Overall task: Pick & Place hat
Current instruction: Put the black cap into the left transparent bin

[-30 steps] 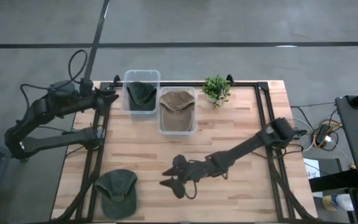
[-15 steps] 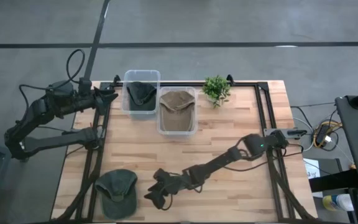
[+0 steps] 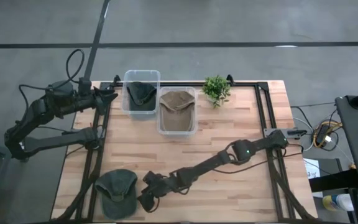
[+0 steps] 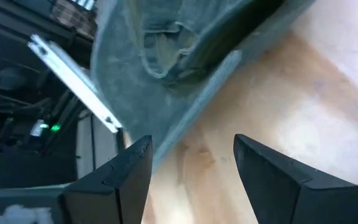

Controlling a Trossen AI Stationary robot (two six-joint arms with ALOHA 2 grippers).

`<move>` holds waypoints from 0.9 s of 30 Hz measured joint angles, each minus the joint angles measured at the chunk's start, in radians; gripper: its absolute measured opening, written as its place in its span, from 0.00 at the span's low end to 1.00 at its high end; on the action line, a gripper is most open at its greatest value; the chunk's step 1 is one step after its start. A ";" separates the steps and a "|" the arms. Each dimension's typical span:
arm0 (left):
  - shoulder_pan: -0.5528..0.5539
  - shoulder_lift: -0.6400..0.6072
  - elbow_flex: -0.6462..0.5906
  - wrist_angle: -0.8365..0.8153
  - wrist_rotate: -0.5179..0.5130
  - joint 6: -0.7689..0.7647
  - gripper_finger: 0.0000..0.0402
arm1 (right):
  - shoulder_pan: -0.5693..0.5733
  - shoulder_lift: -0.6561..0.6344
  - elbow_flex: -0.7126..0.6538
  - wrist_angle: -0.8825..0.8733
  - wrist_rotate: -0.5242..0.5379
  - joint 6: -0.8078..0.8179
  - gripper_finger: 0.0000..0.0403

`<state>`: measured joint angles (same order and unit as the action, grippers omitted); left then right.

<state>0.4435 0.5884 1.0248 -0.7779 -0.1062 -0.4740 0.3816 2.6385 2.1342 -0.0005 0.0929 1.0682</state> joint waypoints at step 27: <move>0.000 0.000 0.000 0.000 -0.026 0.018 0.42 | -0.012 -0.001 0.009 0.067 0.027 0.016 0.54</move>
<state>0.4435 0.5884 1.0248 -0.7780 -0.1322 -0.4558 0.3701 2.6373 2.1433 0.0663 0.1202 1.0845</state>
